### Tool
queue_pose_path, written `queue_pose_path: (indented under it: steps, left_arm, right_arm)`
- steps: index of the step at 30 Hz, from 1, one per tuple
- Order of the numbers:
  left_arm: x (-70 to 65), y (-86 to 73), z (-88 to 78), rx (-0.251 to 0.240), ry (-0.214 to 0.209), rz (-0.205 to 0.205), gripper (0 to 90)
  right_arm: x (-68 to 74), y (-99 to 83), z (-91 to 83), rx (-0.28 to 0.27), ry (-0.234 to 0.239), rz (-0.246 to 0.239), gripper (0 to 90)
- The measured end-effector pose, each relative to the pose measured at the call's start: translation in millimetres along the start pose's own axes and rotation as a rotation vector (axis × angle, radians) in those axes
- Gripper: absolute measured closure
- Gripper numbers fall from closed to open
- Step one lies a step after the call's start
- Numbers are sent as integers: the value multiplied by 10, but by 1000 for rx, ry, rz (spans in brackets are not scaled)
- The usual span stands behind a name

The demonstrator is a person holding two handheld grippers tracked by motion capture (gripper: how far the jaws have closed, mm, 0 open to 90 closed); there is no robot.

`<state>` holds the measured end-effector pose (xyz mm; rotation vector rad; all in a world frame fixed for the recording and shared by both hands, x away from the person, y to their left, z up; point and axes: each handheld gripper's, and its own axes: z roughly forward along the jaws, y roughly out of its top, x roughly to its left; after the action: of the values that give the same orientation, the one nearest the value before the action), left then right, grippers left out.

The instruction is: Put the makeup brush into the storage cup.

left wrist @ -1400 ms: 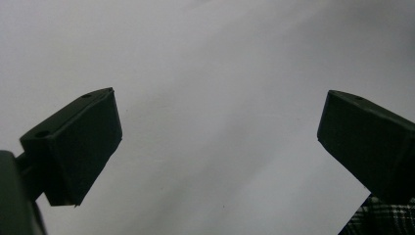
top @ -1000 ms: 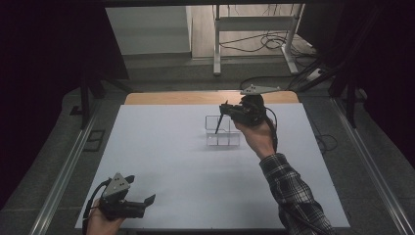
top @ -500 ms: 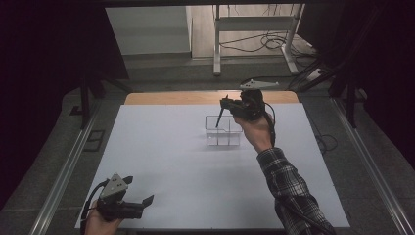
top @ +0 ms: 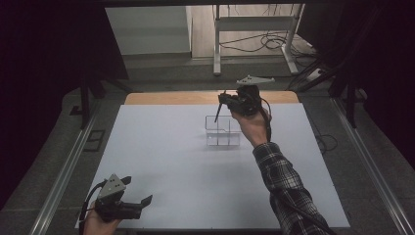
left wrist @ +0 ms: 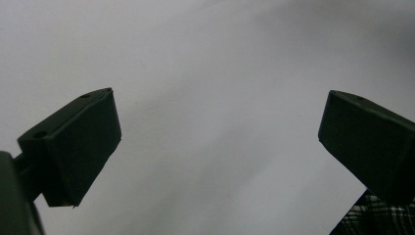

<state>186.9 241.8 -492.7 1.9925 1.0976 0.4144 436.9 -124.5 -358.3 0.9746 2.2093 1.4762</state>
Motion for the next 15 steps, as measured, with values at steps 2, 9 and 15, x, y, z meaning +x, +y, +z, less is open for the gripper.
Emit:
queue_pose_path:
  steps: [2, 9, 15]
  left_arm:
    - [5, -4, -5, -2, -1, -5, 27]
    - [12, -13, -20, -6, -1, -9, 27]
    - [18, -16, -26, -8, 0, -11, 27]
  right_arm:
    - [-1, 2, 22, -3, 0, 0, 836]
    - [2, -2, 104, 0, -15, -15, 836]
    - [0, -33, 178, 5, -22, -23, 836]
